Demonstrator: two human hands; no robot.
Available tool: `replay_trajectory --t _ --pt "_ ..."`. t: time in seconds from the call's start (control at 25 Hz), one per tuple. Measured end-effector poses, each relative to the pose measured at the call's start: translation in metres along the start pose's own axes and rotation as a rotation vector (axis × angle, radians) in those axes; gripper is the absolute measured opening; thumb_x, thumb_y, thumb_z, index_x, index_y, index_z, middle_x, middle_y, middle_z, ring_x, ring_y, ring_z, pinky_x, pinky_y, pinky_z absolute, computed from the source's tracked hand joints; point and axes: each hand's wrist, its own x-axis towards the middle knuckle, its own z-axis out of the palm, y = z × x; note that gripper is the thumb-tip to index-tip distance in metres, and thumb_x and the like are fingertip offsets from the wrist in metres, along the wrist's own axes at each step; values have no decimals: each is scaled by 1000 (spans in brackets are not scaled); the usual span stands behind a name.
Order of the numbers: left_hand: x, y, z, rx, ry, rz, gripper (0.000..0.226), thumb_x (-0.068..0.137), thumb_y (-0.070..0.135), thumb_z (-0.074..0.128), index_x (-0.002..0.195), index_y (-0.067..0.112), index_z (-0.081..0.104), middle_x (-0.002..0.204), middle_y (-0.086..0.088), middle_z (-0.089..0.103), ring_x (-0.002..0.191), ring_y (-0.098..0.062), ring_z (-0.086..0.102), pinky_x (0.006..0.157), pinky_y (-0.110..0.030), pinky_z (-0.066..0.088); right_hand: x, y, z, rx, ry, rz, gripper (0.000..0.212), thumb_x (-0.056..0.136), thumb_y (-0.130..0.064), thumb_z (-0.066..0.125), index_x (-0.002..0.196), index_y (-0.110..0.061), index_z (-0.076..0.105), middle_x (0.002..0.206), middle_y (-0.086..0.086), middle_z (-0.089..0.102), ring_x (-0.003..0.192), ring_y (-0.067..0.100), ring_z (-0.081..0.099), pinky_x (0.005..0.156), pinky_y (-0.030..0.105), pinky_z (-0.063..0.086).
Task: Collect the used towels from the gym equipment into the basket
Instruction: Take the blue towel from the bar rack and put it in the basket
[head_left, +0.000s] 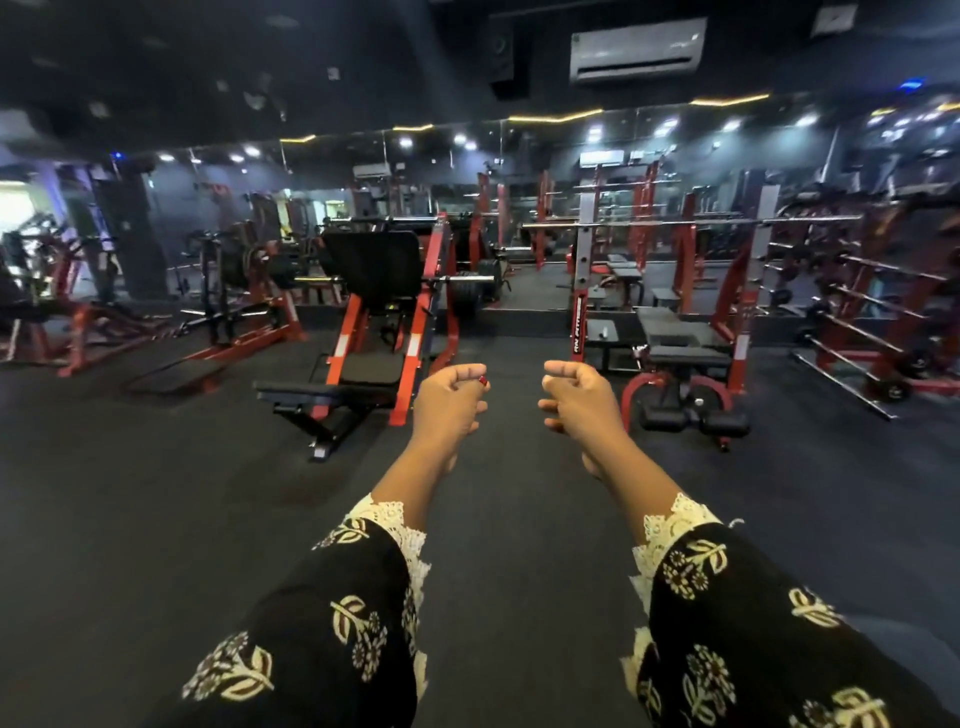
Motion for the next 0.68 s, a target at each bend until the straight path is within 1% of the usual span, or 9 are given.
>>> replay_trajectory --t 0.16,0.24,0.36,0.44,0.56,0.6,0.68 --pt "112 -12 44 31 -49 0 17 91 16 54 102 25 63 100 1 69 81 -15 62 66 -29 47 106 20 1 -16 48 10 13 90 -25 56 98 -34 60 89 -6 66 80 12 65 66 29 55" --pt "170 -30 74 39 -77 -6 18 91 16 54 103 25 63 102 1 69 83 -17 62 66 -29 47 164 41 -7 -20 80 17 13 90 -25 55 99 -34 59 90 -5 67 80 11 64 67 29 55" --pt "262 -57 128 51 -114 19 18 92 16 54 104 24 63 103 -1 68 85 -17 63 65 -29 48 260 77 -27 -15 128 14 14 90 -24 54 102 -31 59 93 -3 67 79 13 63 65 29 54" --pt "320 -71 167 51 -119 42 19 92 16 54 106 24 64 104 0 69 88 -18 65 68 -31 50 325 96 -45 -7 155 15 15 91 -23 54 105 -28 58 95 -2 65 80 14 63 65 29 53" --pt "409 -81 233 29 -142 20 23 93 15 52 112 21 63 102 1 68 90 -20 65 73 -34 51 426 109 -76 15 177 21 17 91 -23 53 108 -26 56 92 -4 63 80 14 62 65 30 53" --pt "439 -81 258 22 -161 13 23 93 15 52 111 21 63 101 2 68 89 -20 65 73 -34 51 459 110 -88 14 189 16 17 91 -24 53 107 -27 56 91 -4 63 78 13 62 64 29 53" --pt "497 -77 309 2 -209 26 17 93 15 53 103 24 64 97 3 69 84 -17 65 70 -32 51 527 107 -115 14 226 -4 15 91 -23 52 104 -28 56 87 -6 64 72 11 61 59 26 52"
